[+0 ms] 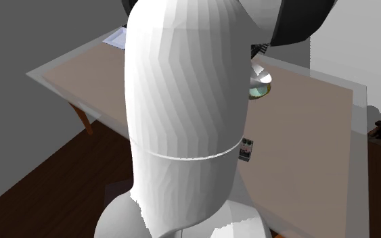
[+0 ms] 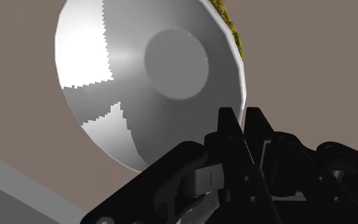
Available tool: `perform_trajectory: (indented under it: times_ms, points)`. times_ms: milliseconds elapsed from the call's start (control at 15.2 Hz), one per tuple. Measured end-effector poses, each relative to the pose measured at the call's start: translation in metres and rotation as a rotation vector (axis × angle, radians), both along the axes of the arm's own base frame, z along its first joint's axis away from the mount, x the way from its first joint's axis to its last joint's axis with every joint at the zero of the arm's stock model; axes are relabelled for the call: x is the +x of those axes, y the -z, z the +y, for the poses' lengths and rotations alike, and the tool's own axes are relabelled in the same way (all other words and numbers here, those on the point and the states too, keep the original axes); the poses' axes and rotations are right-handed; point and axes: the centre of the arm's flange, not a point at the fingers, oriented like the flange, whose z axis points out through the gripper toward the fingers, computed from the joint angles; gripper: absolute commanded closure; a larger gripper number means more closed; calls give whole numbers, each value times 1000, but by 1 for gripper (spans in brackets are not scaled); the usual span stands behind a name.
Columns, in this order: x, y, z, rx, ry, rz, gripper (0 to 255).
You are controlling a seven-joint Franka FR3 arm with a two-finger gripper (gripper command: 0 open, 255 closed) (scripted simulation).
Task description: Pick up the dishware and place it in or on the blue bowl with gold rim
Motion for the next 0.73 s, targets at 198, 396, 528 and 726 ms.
perform_trajectory:
  times_ms: [198,396,528,726]
  points:
    - [0,16,1,0,0,0,255]
    - [0,23,0,0,0,0,255]
    - [1,24,0,0,0,0,255]
    - [1,24,0,0,0,0,0]
